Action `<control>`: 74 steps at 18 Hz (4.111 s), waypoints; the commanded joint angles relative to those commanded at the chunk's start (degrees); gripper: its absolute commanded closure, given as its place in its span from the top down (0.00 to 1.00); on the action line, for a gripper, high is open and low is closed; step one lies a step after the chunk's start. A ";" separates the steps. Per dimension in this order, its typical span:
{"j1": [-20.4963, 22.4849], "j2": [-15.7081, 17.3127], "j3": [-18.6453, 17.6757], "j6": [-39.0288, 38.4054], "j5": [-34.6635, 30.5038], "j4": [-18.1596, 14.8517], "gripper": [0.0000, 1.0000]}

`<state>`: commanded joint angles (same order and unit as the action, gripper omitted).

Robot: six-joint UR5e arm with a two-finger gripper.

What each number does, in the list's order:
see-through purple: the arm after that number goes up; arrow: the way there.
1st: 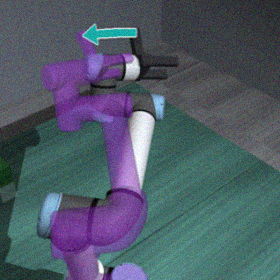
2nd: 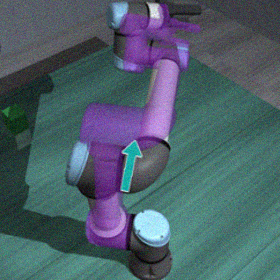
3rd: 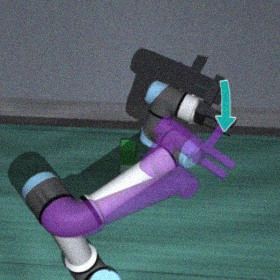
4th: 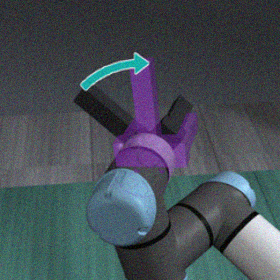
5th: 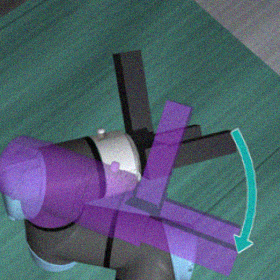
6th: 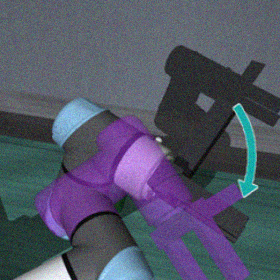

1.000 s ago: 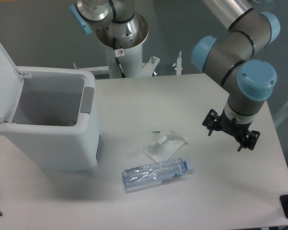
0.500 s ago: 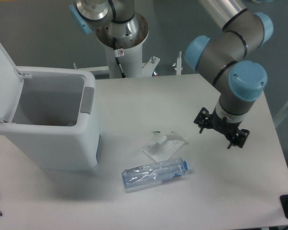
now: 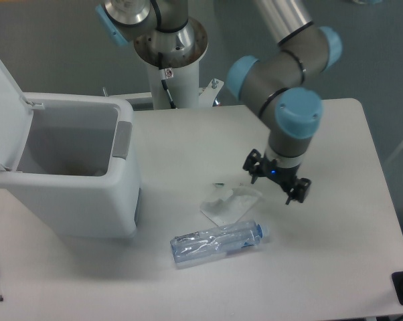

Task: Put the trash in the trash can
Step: 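Move the gripper over the crumpled white tissue, then lower the gripper, close on the white tissue and lift it, then carry the tissue over the open white trash bin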

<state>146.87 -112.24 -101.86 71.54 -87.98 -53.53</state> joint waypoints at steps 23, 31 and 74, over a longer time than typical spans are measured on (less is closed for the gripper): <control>-3.78 0.00 -3.08 -6.33 -0.44 0.09 0.00; -3.17 1.49 -1.15 -5.98 -0.17 -0.70 0.00; -7.56 13.26 20.47 -36.91 35.15 -18.37 0.00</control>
<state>139.31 -98.97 -81.39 34.63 -52.83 -71.89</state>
